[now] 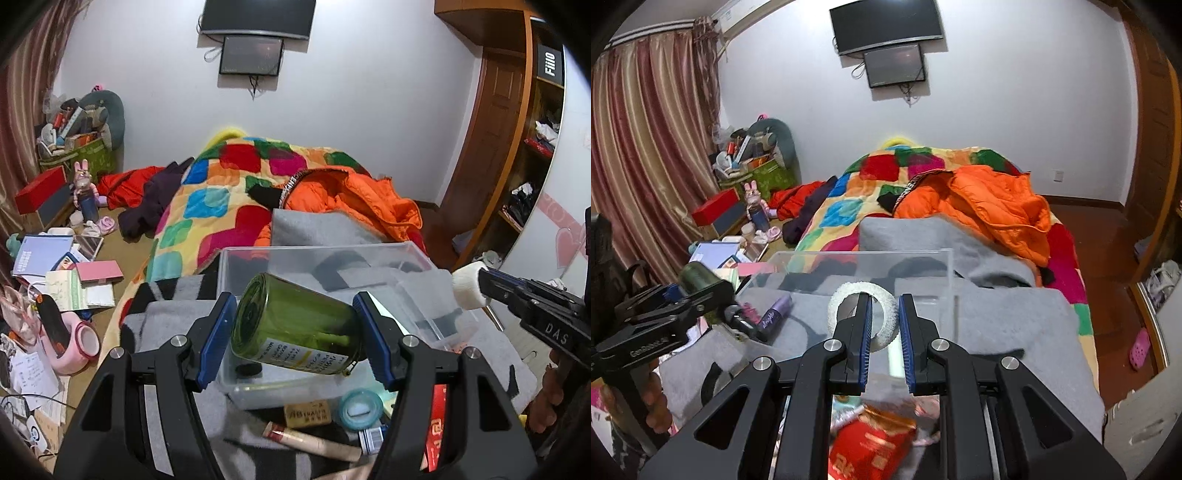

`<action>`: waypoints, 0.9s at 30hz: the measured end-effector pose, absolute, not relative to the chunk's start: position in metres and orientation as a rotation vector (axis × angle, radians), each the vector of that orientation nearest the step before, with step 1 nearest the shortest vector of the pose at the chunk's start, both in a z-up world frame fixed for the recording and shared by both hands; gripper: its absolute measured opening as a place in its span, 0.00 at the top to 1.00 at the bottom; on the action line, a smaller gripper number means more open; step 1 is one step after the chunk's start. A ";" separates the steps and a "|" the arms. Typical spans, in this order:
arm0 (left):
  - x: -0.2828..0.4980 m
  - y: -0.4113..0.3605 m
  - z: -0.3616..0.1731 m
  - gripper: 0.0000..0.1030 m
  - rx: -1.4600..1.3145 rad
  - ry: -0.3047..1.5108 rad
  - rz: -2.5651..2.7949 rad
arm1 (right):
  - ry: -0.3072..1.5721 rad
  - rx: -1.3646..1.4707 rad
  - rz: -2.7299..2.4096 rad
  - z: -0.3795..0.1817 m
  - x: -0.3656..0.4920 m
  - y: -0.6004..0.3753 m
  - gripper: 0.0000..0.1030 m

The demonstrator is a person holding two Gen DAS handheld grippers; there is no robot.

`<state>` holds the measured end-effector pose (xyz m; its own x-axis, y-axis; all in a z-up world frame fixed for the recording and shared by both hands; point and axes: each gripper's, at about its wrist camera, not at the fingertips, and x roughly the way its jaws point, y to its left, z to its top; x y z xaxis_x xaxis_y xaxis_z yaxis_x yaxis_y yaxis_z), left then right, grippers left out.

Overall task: Organize objects
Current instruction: 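Lower the bottle and tape roll into the clear box and open both tools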

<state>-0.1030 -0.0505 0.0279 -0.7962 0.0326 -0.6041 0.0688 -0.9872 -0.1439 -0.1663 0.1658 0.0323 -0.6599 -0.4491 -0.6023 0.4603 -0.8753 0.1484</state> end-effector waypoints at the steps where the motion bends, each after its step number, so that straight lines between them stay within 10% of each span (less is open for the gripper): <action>1: -0.107 -0.050 0.025 0.37 1.013 0.248 -2.945 | 0.039 0.902 -2.477 0.030 -0.169 0.161 0.87; 27: -0.167 -0.037 -0.031 0.37 1.346 0.185 -2.856 | 0.210 1.139 -2.337 -0.031 -0.209 0.117 0.87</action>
<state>-0.1669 -0.0367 -0.0309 -0.6378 0.0690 -0.7671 0.0306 -0.9929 -0.1147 -0.2095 0.1171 -0.0315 -0.5063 -0.3900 -0.7691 0.5209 -0.8491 0.0876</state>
